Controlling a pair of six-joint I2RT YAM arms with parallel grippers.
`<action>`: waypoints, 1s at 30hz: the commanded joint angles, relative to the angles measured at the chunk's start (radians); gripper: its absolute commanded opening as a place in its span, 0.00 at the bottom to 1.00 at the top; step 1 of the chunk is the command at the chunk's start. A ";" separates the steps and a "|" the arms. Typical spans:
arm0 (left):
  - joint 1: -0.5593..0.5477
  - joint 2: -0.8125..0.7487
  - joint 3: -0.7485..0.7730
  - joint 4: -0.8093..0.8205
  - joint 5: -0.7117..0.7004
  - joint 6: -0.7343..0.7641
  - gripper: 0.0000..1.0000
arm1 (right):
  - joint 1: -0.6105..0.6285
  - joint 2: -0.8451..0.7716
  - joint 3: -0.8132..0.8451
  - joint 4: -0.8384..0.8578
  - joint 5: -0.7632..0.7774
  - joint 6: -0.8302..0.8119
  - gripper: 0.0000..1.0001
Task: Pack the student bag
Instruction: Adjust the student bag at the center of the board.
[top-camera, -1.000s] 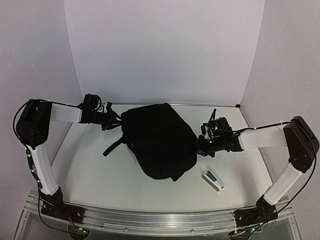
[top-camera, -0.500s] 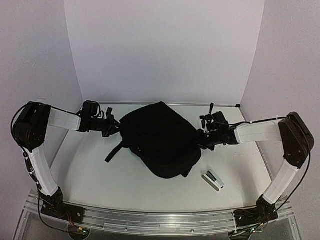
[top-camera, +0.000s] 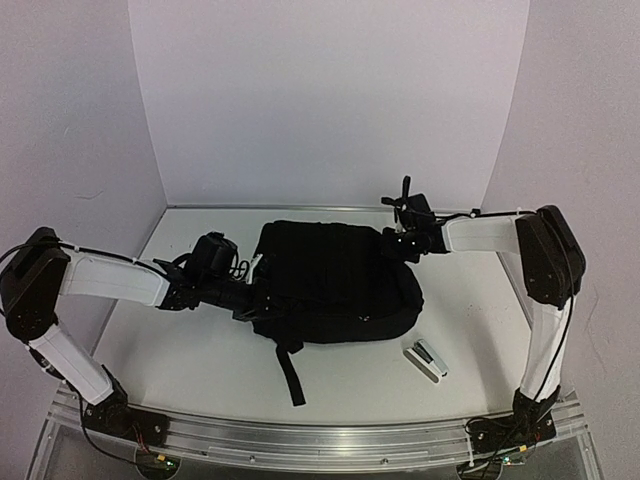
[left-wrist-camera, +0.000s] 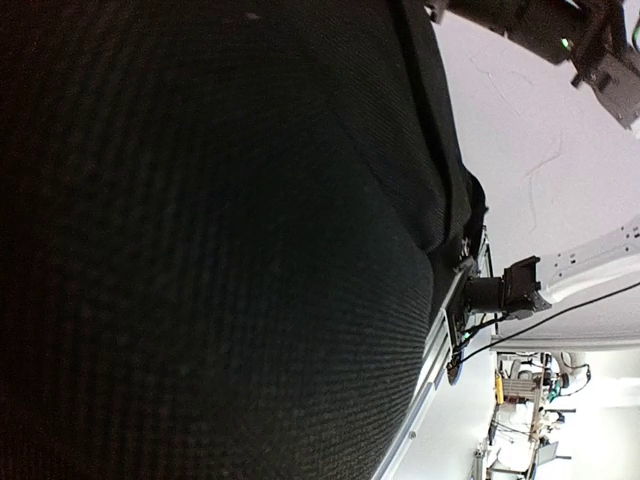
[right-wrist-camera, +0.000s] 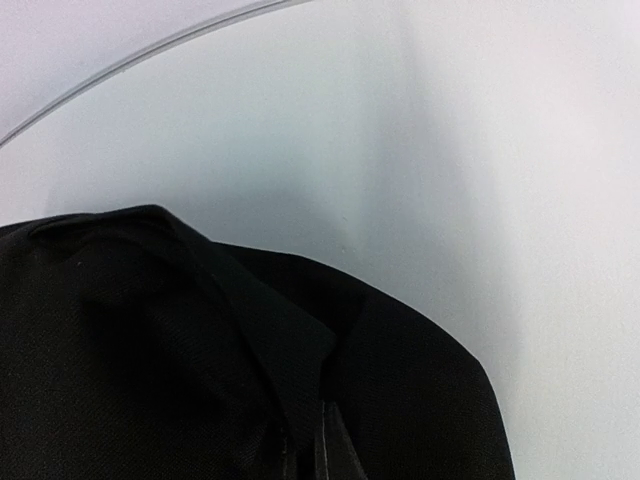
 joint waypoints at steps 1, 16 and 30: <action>-0.110 -0.069 -0.015 0.084 0.067 -0.027 0.00 | -0.004 0.031 0.092 0.043 0.033 -0.062 0.10; 0.032 -0.363 0.171 -0.482 -0.189 0.118 0.90 | 0.088 -0.189 0.163 -0.067 -0.114 -0.177 0.56; 0.241 0.033 0.504 -0.440 -0.100 0.222 0.89 | 0.271 0.115 0.585 -0.329 -0.018 -0.376 0.48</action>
